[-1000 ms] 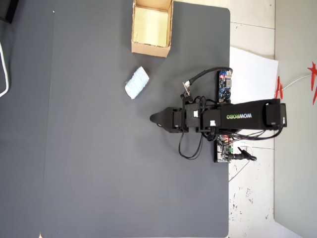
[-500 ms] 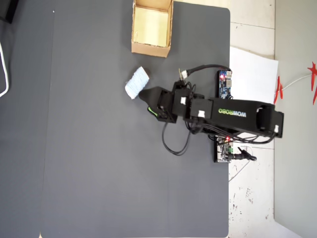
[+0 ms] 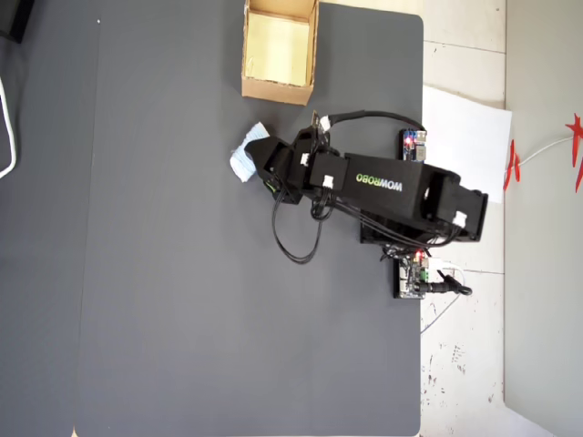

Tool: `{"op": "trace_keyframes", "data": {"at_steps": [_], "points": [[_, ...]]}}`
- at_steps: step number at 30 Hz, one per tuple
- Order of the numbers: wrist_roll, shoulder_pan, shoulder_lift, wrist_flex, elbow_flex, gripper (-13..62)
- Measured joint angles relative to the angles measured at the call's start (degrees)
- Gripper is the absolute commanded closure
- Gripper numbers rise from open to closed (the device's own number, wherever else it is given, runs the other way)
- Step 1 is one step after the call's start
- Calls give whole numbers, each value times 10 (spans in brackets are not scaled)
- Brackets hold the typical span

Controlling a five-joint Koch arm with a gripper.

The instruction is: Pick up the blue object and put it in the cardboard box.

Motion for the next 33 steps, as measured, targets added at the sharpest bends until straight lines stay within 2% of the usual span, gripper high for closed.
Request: {"op": "trace_keyframes", "data": {"at_steps": [5, 7, 12, 28, 29, 30, 33], "points": [[-2, 11, -36, -4, -33, 313], [-2, 13, -41, -9, -40, 374], [-2, 24, -51, -27, -47, 452], [21, 43, -56, -76, -30, 453], [25, 43, -55, -79, -27, 509], [27, 46, -53, -86, -22, 603], [53, 56, -38, -182, 36, 604]]}}
